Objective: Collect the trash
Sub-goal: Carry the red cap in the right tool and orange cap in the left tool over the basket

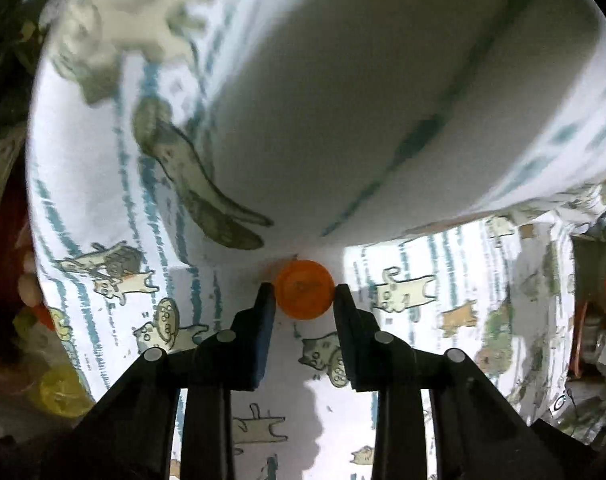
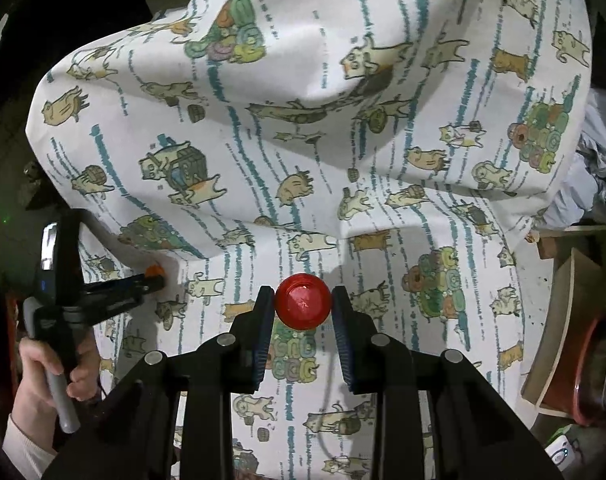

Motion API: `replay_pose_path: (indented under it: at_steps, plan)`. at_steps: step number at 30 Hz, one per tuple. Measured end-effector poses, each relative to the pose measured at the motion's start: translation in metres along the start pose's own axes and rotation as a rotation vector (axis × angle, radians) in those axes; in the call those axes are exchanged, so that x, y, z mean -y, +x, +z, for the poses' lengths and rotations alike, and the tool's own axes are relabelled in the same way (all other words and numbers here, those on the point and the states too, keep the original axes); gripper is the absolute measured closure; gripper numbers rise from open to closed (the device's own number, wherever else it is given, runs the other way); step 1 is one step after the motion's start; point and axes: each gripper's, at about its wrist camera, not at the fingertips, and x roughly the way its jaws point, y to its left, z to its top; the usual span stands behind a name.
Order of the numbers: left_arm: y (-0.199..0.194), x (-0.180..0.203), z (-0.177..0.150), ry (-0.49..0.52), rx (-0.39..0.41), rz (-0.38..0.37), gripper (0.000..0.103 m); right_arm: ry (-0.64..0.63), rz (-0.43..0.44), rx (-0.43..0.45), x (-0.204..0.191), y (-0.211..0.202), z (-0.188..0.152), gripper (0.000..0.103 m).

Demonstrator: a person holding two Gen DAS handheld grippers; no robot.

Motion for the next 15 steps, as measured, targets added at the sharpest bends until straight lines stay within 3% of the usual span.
replay_pose_path:
  at_steps: [5, 9, 15]
  plan:
    - [-0.027, 0.0, -0.018, -0.033, 0.016, -0.012, 0.074, 0.004, -0.004, -0.004, 0.0, -0.001, -0.003, 0.072]
    - [-0.067, 0.01, -0.034, -0.001, 0.16, 0.128, 0.074, -0.006, 0.004, 0.018, -0.008, -0.011, -0.008, 0.072]
    - [-0.124, 0.022, -0.046, 0.045, 0.298, 0.094, 0.074, -0.017, 0.079, 0.103, -0.027, -0.045, -0.017, 0.072]
